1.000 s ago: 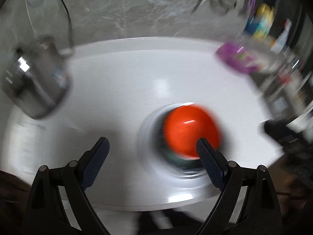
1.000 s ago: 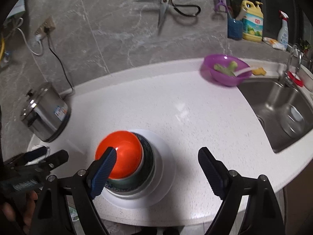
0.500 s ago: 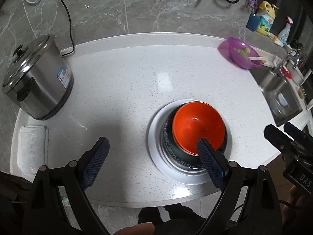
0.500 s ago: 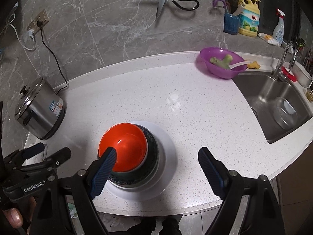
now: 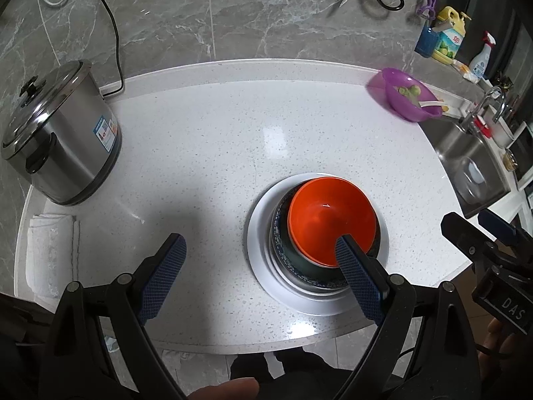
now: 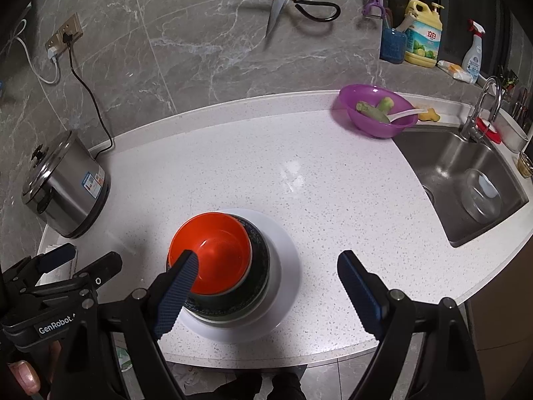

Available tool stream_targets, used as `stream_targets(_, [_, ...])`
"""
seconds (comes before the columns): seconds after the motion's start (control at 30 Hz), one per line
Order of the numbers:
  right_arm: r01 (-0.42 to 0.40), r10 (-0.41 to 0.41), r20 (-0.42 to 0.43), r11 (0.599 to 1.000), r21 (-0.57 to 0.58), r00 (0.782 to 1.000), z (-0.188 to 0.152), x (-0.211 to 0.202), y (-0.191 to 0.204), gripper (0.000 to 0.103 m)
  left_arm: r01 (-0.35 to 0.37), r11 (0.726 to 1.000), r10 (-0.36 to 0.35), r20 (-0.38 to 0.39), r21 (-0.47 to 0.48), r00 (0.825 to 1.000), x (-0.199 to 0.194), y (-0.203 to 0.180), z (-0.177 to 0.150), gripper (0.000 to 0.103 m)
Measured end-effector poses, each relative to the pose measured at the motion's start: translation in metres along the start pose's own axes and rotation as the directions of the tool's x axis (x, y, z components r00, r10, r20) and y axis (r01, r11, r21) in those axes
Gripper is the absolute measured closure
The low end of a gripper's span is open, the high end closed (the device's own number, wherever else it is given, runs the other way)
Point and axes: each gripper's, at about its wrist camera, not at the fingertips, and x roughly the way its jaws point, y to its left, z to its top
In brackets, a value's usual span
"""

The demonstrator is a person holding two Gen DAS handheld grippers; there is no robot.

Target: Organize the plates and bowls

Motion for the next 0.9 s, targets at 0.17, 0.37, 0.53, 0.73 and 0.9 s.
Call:
stream_targets(0.17, [0.001, -0.001, -0.013, 1.0, -0.006, 1.0, 0.002, 0.005, 0.0, 0.016, -0.003, 1.0, 0.003, -0.004, -0.005, 1.0, 0.003, 0.001, 0.002, 0.012])
stream_targets(0.37, [-0.003, 0.002, -0.021, 1.0, -0.01, 1.0, 0.006, 0.01, -0.001, 0.016, -0.007, 1.0, 0.007, -0.006, -0.002, 1.0, 0.007, 0.0, 0.006, 0.012])
stream_targets(0.53, [-0.004, 0.003, -0.022, 1.0, -0.01, 1.0, 0.007, 0.01, -0.001, 0.016, -0.01, 1.0, 0.01, -0.007, -0.006, 1.0, 0.009, 0.0, 0.007, 0.012])
stream_targets(0.73, [-0.003, 0.003, -0.023, 1.0, -0.01, 1.0, 0.007, 0.011, -0.001, 0.016, -0.011, 1.0, 0.011, -0.006, -0.008, 1.0, 0.01, 0.0, 0.008, 0.012])
stream_targets(0.9, [-0.006, 0.006, -0.029, 1.0, -0.015, 1.0, 0.009, 0.016, 0.002, 0.016, -0.009, 1.0, 0.009, -0.009, -0.011, 1.0, 0.011, 0.001, 0.008, 0.012])
